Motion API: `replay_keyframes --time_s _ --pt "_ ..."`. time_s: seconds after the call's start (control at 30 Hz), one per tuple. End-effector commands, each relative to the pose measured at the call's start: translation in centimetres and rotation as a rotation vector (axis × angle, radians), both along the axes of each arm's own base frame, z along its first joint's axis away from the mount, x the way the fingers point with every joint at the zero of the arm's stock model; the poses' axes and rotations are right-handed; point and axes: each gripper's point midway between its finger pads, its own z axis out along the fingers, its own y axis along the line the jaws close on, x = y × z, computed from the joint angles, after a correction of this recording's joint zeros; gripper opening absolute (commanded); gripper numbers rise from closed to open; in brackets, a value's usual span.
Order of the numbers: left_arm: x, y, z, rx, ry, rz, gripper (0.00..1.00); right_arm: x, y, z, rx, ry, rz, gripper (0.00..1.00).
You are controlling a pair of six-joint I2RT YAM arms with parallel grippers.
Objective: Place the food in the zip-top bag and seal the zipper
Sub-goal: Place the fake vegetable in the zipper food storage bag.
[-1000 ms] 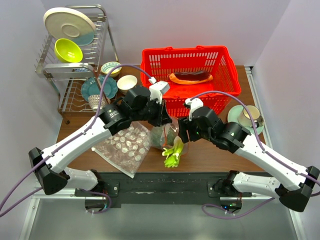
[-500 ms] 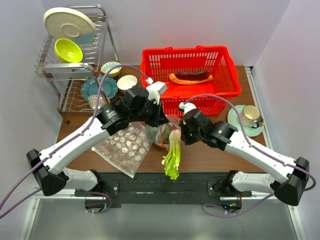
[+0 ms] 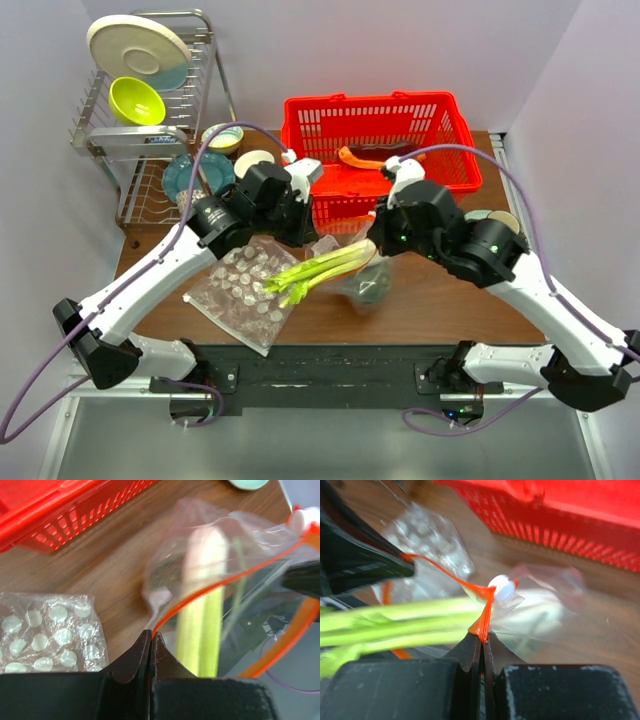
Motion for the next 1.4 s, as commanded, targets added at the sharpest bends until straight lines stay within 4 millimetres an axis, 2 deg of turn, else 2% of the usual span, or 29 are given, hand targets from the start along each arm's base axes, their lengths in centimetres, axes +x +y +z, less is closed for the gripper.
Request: replay_keyframes --time_s 0.0,0.03,0.07,0.13,0.17,0.2,0.27,0.3,0.37,0.4,0.5,0.6,0.77,0.83,0.93,0.97,1.07,1.27,1.37 --pt "-0.2 0.5 -1.0 0.047 0.037 -0.051 0.03 0.7 0.2 -3.9 -0.027 0.063 -0.07 0.0" --pt "-0.3 0.5 -1.5 0.048 0.049 -0.062 0.03 0.8 0.6 -3.9 0.004 0.07 -0.083 0.0" --pt "-0.3 0.4 -1.7 0.048 0.054 -0.068 0.03 0.6 0.8 -5.0 0.012 0.096 -0.077 0.0" --pt "-0.3 0.4 -2.2 0.056 0.061 -0.079 0.03 0.5 1.9 -4.8 0.101 0.11 -0.084 0.0" --pt "-0.2 0.5 -2.3 0.058 0.06 -0.08 0.04 -0.1 2.4 -5.8 0.122 0.148 -0.068 0.0" --pt "0.0 0.5 -2.4 0.065 0.057 -0.082 0.08 0.0 3.1 -5.5 0.168 0.147 -0.063 0.0" --pt "0.3 0.8 -2.3 0.067 0.049 -0.08 0.18 -0.3 3.7 -6.4 0.2 0.184 -0.069 0.0" --pt "0.3 0.9 -2.1 0.067 0.04 -0.085 0.32 -0.2 3.8 -6.4 0.213 0.184 -0.069 0.0" --pt "0.7 1.0 -0.8 0.056 0.005 -0.08 0.45 -0.2 3.9 -6.5 0.218 0.187 -0.075 0.0" --pt "0.9 1.1 -0.2 0.058 -0.019 -0.078 0.55 -0.1 3.9 -6.3 0.225 0.183 -0.076 0.0" --pt "1.3 1.1 2.2 0.058 -0.078 -0.101 0.62 0.0 3.9 -5.6 0.233 0.172 -0.081 0.0" --pt "0.9 0.7 4.9 0.032 -0.144 -0.174 0.65 0.2 3.9 -5.0 0.238 0.165 -0.089 0.0" --pt "-0.4 0.8 6.5 0.045 -0.224 -0.251 0.63 0.5 3.8 -4.7 0.243 0.156 -0.11 0.0" --pt "-1.6 -0.2 6.8 0.068 -0.26 -0.289 0.61 0.6 3.8 -4.5 0.245 0.152 -0.114 0.0" --pt "-3.4 -1.9 5.4 0.128 -0.238 -0.352 0.56 0.8 3.7 -4.5 0.242 0.149 -0.12 0.0" --pt "-3.6 -2.5 4.0 0.163 -0.209 -0.366 0.55 0.8 3.7 -4.5 0.24 0.149 -0.122 0.0" --pt "-4.1 -3.2 1.6 0.237 -0.171 -0.37 0.49 0.9 3.6 -4.3 0.246 0.142 -0.126 0.0" --pt "-4.2 -2.9 -0.9 0.305 -0.121 -0.338 0.49 1.0 3.5 -4.0 0.269 0.131 -0.14 0.0" --pt "-3.3 -2.1 -2.5 0.371 -0.118 -0.293 0.49 1.0 3.4 -4.0 0.277 0.124 -0.145 0.0"
